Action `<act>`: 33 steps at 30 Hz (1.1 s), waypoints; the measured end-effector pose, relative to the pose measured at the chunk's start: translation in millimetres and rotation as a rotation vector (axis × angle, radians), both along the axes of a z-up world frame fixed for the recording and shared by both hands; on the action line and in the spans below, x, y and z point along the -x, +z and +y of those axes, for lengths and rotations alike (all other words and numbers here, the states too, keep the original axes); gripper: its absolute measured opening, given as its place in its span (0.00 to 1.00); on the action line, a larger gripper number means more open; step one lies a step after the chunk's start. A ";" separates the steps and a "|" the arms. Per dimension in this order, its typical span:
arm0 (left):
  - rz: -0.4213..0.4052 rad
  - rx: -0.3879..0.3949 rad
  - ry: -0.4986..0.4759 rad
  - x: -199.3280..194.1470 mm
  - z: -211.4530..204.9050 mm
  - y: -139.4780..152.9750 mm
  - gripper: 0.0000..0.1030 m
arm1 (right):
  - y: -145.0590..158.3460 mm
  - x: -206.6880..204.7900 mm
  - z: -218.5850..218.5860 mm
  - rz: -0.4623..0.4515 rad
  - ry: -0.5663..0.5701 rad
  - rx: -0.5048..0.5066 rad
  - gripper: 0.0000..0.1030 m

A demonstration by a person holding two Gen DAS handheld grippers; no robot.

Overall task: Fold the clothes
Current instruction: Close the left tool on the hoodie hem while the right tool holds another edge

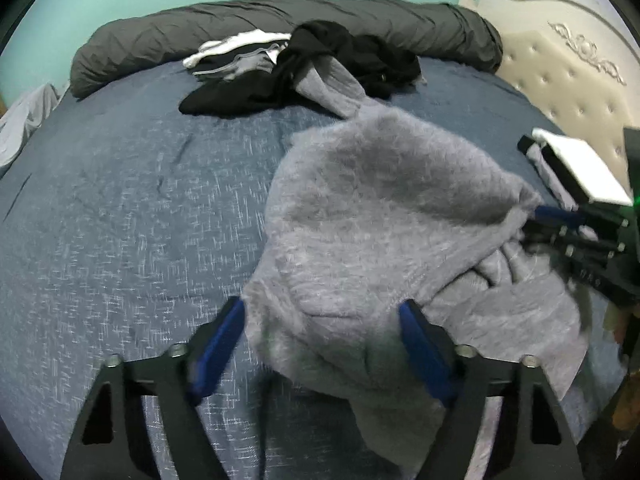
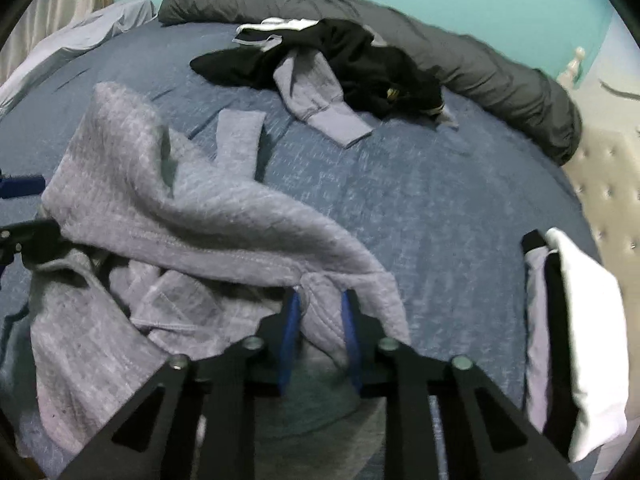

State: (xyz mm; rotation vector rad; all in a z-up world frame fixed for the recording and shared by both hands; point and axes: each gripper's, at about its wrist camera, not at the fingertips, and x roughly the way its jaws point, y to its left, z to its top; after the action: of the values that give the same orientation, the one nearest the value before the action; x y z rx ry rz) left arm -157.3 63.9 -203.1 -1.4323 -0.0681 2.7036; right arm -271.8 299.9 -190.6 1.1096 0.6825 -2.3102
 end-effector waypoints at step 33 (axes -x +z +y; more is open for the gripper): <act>0.032 0.013 -0.022 5.6 -5.1 -8.2 0.31 | -14.2 -0.1 2.4 -0.008 -0.020 0.014 0.38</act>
State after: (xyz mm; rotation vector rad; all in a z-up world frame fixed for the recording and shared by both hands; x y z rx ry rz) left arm -162.9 58.8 -211.3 -1.3838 -0.0325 2.7134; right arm -271.7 302.2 -204.8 1.1241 0.6537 -2.3222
